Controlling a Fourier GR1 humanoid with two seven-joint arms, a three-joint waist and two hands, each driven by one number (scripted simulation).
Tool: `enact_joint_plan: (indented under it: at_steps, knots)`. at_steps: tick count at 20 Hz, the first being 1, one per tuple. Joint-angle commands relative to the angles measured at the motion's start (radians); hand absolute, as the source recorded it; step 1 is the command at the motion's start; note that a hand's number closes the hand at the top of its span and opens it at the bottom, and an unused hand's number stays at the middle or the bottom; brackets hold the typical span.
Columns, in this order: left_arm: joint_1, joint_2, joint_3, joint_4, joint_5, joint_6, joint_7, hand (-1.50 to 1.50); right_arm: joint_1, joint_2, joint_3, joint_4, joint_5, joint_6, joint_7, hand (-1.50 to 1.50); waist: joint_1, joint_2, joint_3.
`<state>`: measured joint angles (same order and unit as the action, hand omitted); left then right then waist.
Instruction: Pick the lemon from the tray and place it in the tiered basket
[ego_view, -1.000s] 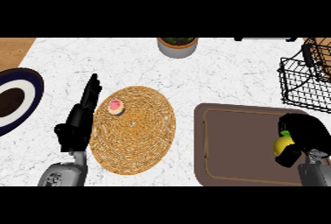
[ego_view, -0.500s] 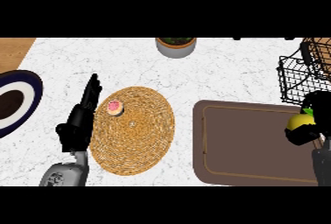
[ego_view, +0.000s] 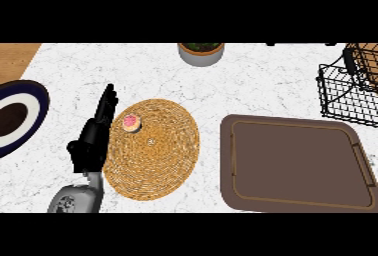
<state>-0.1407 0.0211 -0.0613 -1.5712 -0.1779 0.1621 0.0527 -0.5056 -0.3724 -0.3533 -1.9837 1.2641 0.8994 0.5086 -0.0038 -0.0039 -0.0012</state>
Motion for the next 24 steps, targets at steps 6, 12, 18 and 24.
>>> enact_joint_plan:
  at_steps: [6, 12, 18, 24]
  knots:
    - [-0.062, 0.001, 0.027, 0.077, 0.007, 0.001, -0.014, 0.0, -0.262, -0.007, -0.212, 0.124, -0.138, 0.031, 0.068, 1.5, 0.005, 0.004, 0.001]
    - [-0.023, -0.021, -0.053, 0.04, -0.016, 0.028, 0.012, 0.0, -0.326, -0.06, -0.148, 0.334, -0.133, -0.109, 0.076, 1.5, 0.011, 0.006, 0.001]
    - [0.001, 0.021, 0.006, 0.006, 0.022, -0.026, -0.014, 0.0, -0.296, -0.198, -0.135, 0.574, -0.092, -0.29, -0.037, 1.5, 0.015, 0.007, 0.001]
    - [-0.014, 0.009, -0.005, -0.019, 0.013, -0.021, 0.028, 0.0, -0.379, -0.311, -0.112, 0.847, -0.074, -0.433, -0.124, 1.5, 0.022, 0.009, 0.001]
